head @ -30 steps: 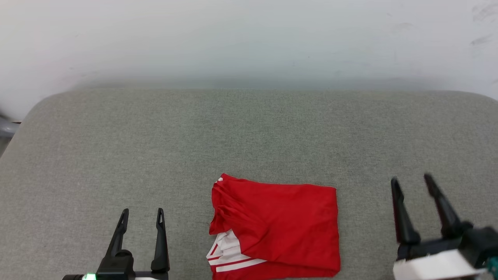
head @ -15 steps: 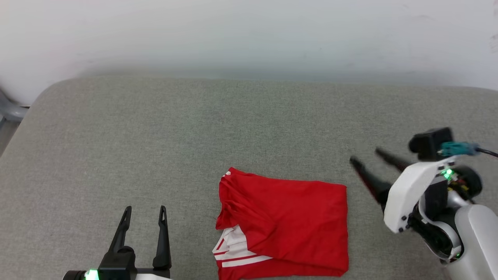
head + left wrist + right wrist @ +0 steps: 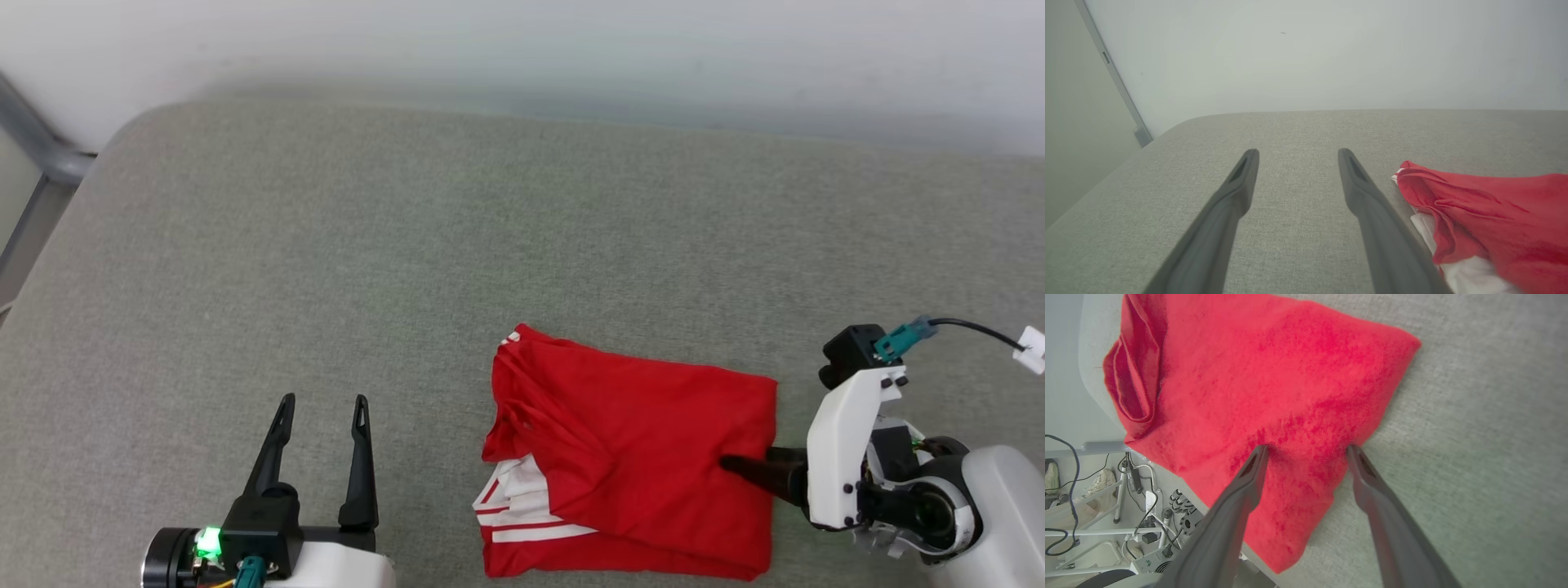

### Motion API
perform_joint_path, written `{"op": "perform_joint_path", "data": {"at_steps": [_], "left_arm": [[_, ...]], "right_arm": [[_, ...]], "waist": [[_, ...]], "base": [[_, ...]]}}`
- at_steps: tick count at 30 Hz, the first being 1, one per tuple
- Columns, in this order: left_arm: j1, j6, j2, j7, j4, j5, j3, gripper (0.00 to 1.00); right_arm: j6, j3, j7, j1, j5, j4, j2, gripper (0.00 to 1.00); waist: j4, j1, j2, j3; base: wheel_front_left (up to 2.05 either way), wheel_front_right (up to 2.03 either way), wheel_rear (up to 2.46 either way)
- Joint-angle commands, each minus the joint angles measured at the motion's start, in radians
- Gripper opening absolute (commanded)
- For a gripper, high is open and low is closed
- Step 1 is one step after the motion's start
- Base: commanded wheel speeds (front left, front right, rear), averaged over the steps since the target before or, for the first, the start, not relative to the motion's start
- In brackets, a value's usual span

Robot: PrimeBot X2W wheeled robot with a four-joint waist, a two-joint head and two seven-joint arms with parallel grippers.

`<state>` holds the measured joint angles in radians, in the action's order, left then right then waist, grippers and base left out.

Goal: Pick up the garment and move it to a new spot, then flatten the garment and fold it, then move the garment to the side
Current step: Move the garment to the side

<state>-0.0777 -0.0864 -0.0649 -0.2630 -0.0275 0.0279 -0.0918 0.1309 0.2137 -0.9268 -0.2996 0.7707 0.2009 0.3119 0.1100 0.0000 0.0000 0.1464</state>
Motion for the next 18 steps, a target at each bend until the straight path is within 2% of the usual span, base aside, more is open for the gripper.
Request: {"op": "perform_joint_path", "data": {"at_steps": [1,10,15,16,17,18], "left_arm": [[0.022,0.002,0.002,-0.002,0.002,-0.002,-0.008,1.00],[0.050,0.000,0.008,-0.002,0.010,0.007,-0.007,1.00],[0.060,0.001,0.010,-0.002,0.013,0.005,-0.004,1.00],[0.062,0.001,0.011,-0.002,0.015,0.005,-0.003,1.00],[0.063,0.001,0.011,-0.002,0.016,0.004,-0.003,1.00],[0.063,0.001,0.011,-0.002,0.018,0.003,-0.003,1.00]], "right_arm": [[-0.001,0.004,0.005,-0.003,-0.005,0.015,-0.013,1.00],[-0.001,0.082,0.014,0.034,-0.030,0.106,-0.024,1.00],[-0.001,0.116,0.074,0.021,-0.023,0.112,-0.014,1.00],[-0.001,0.123,0.082,0.017,-0.018,0.112,-0.008,0.72],[-0.001,0.129,0.093,0.012,-0.014,0.110,-0.004,0.00],[-0.001,0.133,0.101,0.005,-0.009,0.108,0.002,0.00]], "waist": [[0.030,0.0000,0.0000,0.039],[0.061,0.0000,0.0000,0.093],[0.062,0.0000,0.0000,0.103],[0.061,0.0000,0.0000,0.102],[0.059,0.0000,0.0000,0.101],[0.057,0.0000,0.0000,0.099]], "base": [[0.00,0.00,0.00],[0.00,0.00,0.00],[0.00,0.00,0.00],[0.00,0.00,0.00],[0.00,0.00,0.00],[0.00,0.00,0.00]]}}
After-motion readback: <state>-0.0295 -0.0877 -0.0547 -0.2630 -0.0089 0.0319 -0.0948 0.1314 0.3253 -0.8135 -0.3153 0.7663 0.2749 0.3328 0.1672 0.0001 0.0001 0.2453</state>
